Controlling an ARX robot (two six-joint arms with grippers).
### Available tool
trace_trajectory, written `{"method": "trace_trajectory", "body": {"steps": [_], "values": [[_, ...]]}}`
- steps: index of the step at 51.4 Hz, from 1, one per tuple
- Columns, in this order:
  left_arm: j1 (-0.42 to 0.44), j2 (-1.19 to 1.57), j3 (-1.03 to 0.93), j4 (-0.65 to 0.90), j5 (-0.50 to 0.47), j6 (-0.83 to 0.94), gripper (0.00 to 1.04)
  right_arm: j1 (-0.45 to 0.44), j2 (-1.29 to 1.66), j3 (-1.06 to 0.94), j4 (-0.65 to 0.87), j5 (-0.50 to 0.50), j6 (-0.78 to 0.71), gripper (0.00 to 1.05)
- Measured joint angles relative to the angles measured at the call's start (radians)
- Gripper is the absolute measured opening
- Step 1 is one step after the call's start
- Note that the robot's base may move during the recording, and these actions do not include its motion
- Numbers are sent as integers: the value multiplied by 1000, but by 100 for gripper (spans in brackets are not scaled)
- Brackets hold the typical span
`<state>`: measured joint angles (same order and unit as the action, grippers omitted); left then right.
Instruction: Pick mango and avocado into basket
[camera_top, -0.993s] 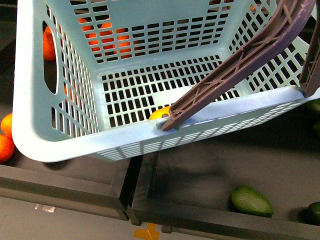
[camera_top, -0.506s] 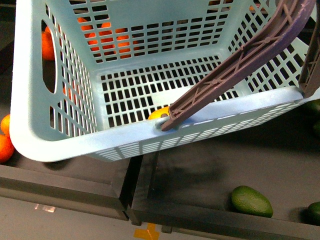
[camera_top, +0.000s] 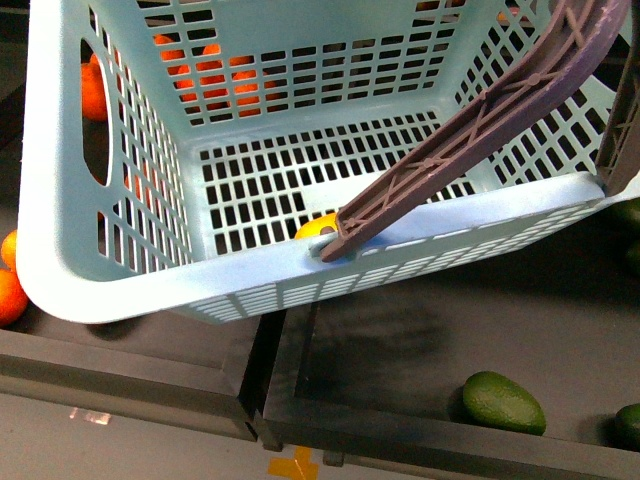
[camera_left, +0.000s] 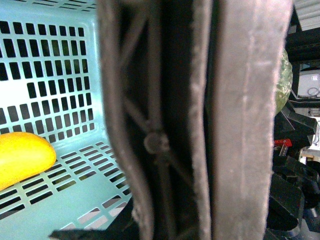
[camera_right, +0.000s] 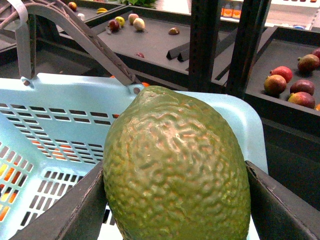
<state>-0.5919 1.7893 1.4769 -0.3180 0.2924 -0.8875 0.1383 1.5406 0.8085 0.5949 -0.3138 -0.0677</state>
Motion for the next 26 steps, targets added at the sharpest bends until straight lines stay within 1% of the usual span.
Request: {"method": "trace_trajectory", "body": {"steps": [5, 7, 11, 15, 18, 21, 24, 25, 26], "values": [[0, 0, 0, 0, 0, 0, 15, 7, 6, 3, 0, 8, 0, 71], [0, 0, 0, 0, 0, 0, 15, 10, 8, 4, 1, 11, 1, 74], [0, 0, 0, 0, 0, 0, 15, 13, 10, 4, 3, 17, 2, 84], [0, 0, 0, 0, 0, 0, 15, 15, 10, 4, 6, 29, 9, 98], [0, 0, 0, 0, 0, 0, 15, 13, 10, 4, 6, 37, 15, 96], [0, 1, 0, 0, 2, 0, 15, 8, 7, 4, 8, 51, 23, 96], [0, 1, 0, 0, 3, -8, 15, -5, -7, -1, 14, 86, 35, 96], [0, 1, 0, 0, 4, -8, 15, -17, -18, -7, 17, 124, 44, 96], [0, 1, 0, 0, 3, -7, 15, -23, -26, -11, 17, 136, 47, 96]]}}
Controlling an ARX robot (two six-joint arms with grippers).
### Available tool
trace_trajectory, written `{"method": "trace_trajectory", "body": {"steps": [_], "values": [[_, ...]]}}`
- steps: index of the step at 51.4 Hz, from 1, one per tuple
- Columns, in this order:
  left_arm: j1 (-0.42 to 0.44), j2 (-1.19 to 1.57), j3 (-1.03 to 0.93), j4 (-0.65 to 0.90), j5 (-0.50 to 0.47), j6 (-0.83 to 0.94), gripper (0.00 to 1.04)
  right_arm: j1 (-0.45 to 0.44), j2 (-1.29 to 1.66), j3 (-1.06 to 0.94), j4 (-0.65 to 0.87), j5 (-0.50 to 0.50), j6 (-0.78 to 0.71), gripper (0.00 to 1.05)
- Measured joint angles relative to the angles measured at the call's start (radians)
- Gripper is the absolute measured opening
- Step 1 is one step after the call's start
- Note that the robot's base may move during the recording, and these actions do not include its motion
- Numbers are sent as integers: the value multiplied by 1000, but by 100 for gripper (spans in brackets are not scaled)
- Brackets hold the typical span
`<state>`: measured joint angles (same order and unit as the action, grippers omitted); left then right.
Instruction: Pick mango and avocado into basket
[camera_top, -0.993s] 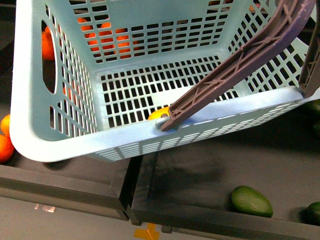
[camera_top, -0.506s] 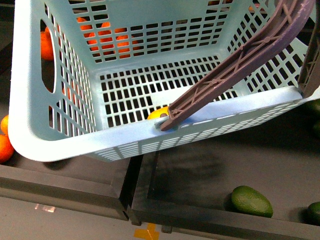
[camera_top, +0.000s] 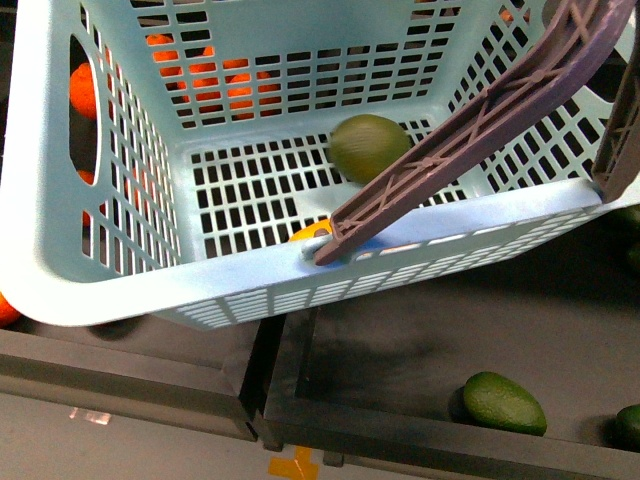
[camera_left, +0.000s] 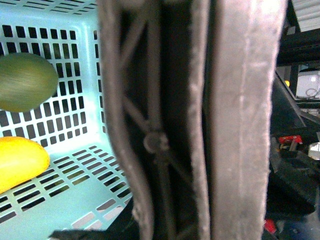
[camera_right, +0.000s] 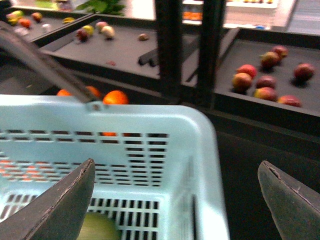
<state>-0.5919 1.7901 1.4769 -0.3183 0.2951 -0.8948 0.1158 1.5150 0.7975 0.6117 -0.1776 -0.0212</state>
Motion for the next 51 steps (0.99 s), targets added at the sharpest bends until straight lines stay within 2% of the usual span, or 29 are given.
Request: {"method": "trace_trajectory", "body": {"steps": [6, 14, 17, 20, 27, 29, 39, 51], "values": [[1, 0, 0, 0, -7, 4, 15, -40, -50, -31, 0, 132, 2, 96], [3, 0, 0, 0, -6, 4, 15, -59, -65, -42, 13, 169, 6, 95], [-2, 0, 0, 0, -3, 4, 15, -56, -73, -91, 105, 224, 7, 85], [-3, 0, 0, 0, 3, 1, 15, -57, -111, -179, 168, 230, 8, 72], [-1, 0, 0, 0, -2, -1, 15, -64, -201, -309, 215, 223, 9, 50], [-1, 0, 0, 0, -3, 3, 15, -88, -232, -352, 226, 182, 9, 41], [-1, 0, 0, 0, -3, 5, 15, -115, -364, -513, 245, 177, 10, 2], [-1, 0, 0, 0, -2, 4, 15, -115, -505, -626, 216, 177, 13, 2]]}}
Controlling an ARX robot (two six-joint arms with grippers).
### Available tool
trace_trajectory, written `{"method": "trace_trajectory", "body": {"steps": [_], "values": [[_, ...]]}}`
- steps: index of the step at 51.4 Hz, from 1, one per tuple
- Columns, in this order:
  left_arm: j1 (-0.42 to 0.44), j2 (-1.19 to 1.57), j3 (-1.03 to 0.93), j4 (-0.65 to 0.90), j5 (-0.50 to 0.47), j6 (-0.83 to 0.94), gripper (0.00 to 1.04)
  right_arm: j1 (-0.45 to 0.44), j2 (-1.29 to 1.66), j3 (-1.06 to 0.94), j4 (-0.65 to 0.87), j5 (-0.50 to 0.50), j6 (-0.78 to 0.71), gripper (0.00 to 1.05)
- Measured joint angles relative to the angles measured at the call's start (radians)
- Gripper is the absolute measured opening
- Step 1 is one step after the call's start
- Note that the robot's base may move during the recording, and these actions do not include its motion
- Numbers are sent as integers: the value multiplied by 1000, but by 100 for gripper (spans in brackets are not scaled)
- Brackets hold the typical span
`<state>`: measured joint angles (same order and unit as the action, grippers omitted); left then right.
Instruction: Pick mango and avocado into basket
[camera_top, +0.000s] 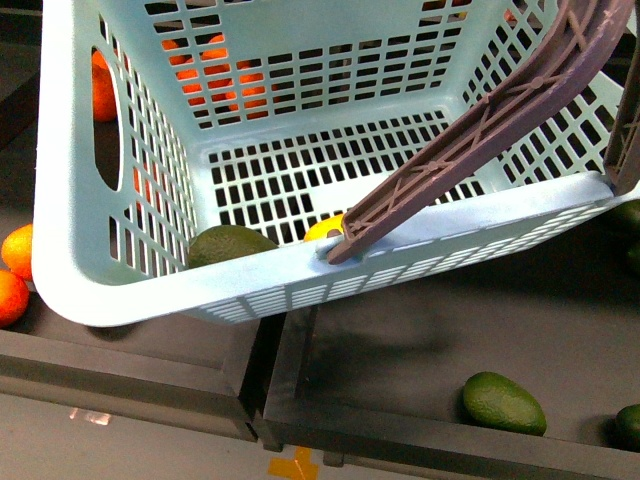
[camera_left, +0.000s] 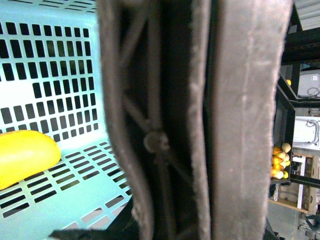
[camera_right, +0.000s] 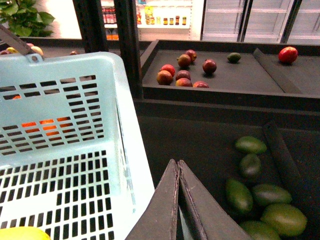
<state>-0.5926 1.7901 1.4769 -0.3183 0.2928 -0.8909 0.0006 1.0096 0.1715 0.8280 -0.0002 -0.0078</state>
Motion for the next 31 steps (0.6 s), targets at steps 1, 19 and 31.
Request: {"method": "trace_trajectory", "body": {"steps": [1, 19, 31], "values": [[0, 0, 0, 0, 0, 0, 15, 0, -12, -8, -5, 0, 0, 2], [0, 0, 0, 0, 0, 0, 15, 0, -247, -109, -140, 0, 0, 2], [0, 0, 0, 0, 0, 0, 15, 0, -392, -154, -225, 0, 0, 2]]}}
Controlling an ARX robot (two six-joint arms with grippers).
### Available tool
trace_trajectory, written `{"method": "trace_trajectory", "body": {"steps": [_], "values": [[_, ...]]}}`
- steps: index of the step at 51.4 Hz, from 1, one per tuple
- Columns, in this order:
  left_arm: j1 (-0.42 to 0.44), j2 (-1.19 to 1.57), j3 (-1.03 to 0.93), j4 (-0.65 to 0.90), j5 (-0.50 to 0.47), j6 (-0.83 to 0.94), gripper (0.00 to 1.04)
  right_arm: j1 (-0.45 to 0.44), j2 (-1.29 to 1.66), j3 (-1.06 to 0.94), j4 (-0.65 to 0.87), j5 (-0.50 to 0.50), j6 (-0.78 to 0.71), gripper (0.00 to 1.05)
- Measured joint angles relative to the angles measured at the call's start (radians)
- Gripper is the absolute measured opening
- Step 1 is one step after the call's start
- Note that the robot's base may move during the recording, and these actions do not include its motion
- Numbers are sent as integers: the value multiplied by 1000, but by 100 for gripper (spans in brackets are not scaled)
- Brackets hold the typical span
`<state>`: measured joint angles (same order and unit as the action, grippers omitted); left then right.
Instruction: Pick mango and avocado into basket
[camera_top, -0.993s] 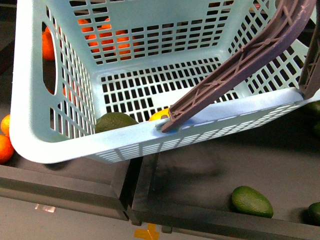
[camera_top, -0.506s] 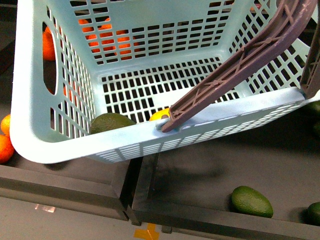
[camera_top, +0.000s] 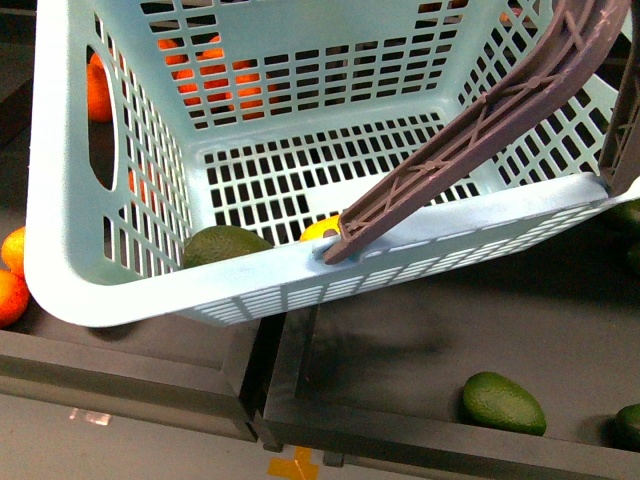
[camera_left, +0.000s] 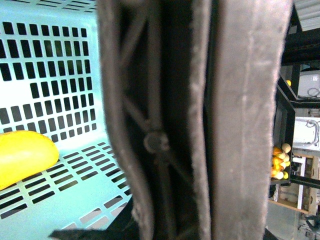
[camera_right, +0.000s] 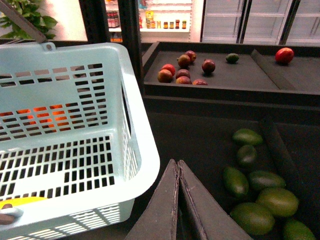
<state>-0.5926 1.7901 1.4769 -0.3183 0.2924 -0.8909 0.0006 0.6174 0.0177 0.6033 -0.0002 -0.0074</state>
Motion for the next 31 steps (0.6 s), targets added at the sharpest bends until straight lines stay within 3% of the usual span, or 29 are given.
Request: {"method": "trace_trajectory", "body": {"steps": [31], "values": [[0, 0, 0, 0, 0, 0, 15, 0, -340, 0, -325, 0, 0, 2]]}}
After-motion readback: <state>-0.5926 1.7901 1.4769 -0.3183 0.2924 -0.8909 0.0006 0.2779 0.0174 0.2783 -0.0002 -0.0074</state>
